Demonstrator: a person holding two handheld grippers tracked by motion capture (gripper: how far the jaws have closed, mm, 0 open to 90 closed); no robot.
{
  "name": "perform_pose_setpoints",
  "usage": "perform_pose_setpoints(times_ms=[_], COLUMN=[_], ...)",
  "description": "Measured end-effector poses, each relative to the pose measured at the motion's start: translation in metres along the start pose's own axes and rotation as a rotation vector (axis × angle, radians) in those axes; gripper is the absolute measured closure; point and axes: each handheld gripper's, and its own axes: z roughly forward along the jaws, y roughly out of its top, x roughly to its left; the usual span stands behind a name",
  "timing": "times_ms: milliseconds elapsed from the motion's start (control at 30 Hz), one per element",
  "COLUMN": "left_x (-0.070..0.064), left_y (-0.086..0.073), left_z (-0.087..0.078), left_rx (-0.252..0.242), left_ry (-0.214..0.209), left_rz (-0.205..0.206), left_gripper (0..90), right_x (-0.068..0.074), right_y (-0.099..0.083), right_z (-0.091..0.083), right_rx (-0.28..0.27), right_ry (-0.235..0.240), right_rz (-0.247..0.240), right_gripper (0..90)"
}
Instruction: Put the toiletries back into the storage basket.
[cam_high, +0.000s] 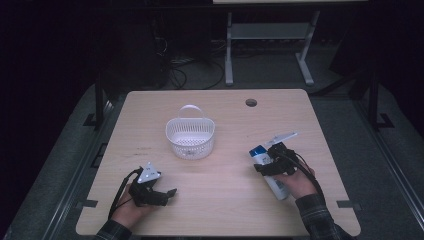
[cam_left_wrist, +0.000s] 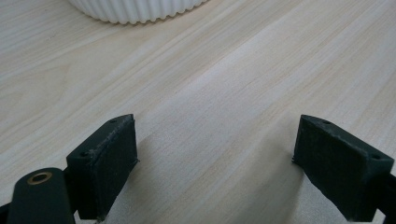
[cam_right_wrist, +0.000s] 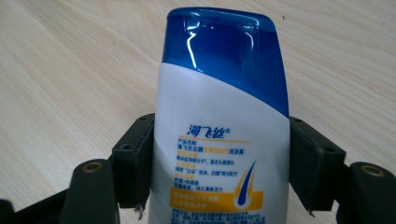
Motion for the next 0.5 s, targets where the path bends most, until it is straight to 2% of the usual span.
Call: perform_pose_setpoints(times_ms=[300, 500], left_x=[0.000, 0.000], left_y=[0.000, 0.000], left_z=[0.000, 0.000], left_rx=[0.000, -0.004], left_ry=[0.000, 0.000], left_rz=[0.000, -0.003], left_gripper=[12.4, 12.4], right_x=[0.000, 0.001], right_y=[-0.006, -0.012], right_z=[-0.015, -0.028], right_rx=[-0.053, -0.111], right_ry=[-0.004, -0.011], right_rz=[0.011, 0.010], right_gripper=[32.7, 32.7])
